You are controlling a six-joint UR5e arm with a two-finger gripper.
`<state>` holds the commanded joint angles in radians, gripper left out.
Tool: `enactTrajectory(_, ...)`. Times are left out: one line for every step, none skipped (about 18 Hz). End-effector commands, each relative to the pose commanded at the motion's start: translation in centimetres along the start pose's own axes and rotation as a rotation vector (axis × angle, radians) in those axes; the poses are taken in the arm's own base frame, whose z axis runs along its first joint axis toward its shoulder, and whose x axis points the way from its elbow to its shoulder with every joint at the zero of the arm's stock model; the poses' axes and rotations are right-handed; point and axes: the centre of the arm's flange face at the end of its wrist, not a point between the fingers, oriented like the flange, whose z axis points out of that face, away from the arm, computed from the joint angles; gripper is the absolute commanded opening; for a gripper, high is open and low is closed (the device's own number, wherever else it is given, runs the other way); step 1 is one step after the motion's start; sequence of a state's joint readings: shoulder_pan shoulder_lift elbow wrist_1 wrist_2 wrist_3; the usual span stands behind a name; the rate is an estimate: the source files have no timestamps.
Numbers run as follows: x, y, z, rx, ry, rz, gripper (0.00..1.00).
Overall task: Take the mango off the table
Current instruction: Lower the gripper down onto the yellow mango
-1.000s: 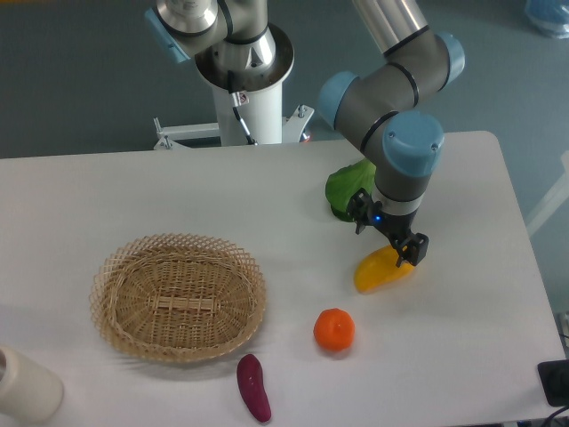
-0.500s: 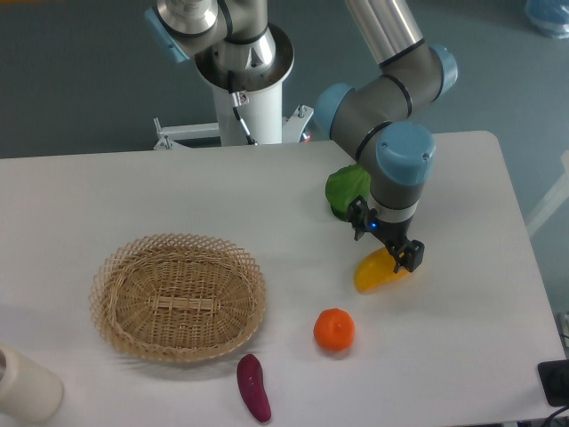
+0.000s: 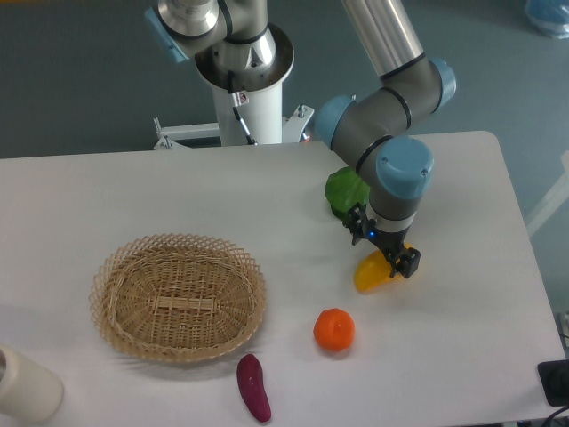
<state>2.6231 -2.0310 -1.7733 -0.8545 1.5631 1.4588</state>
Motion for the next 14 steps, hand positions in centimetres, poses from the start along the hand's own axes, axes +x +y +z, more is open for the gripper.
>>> enactTrajectory(0.0, 0.0, 0.1, 0.0, 0.0, 0.0, 1.0)
enactTrajectory(0.0, 0.0, 0.2, 0.0, 0.001, -0.002, 1.0)
enactTrajectory(0.0, 0.0, 0.2, -0.002, 0.001, -0.002, 1.0)
enactTrajectory(0.0, 0.0, 0.3, -0.005, 0.002, -0.003, 1.0)
enactTrajectory(0.0, 0.0, 0.5, -0.011, 0.003, -0.005, 1.0)
enactTrajectory(-0.1, 0.0, 0.4, -0.019, -0.005, -0.006, 1.0)
enactTrajectory(-0.1, -0.2, 0.6, -0.031, -0.01, -0.002, 1.0)
enactTrajectory(0.0, -0.6, 0.9, -0.044, -0.013, 0.006, 1.0)
enactTrajectory(-0.1, -0.5, 1.0, -0.058, -0.018, 0.006, 1.0)
enactTrajectory(-0.1, -0.5, 1.0, -0.066, -0.022, 0.007, 1.0)
enactTrajectory(0.0, -0.7, 1.0, -0.065, -0.022, 0.009, 1.0)
enactTrajectory(0.1, -0.8, 1.3, -0.068, -0.017, 0.01, 1.0)
enactTrajectory(0.1, -0.9, 1.4, -0.068, -0.017, 0.012, 1.0)
enactTrajectory(0.2, -0.8, 1.5, -0.069, -0.015, 0.012, 1.0)
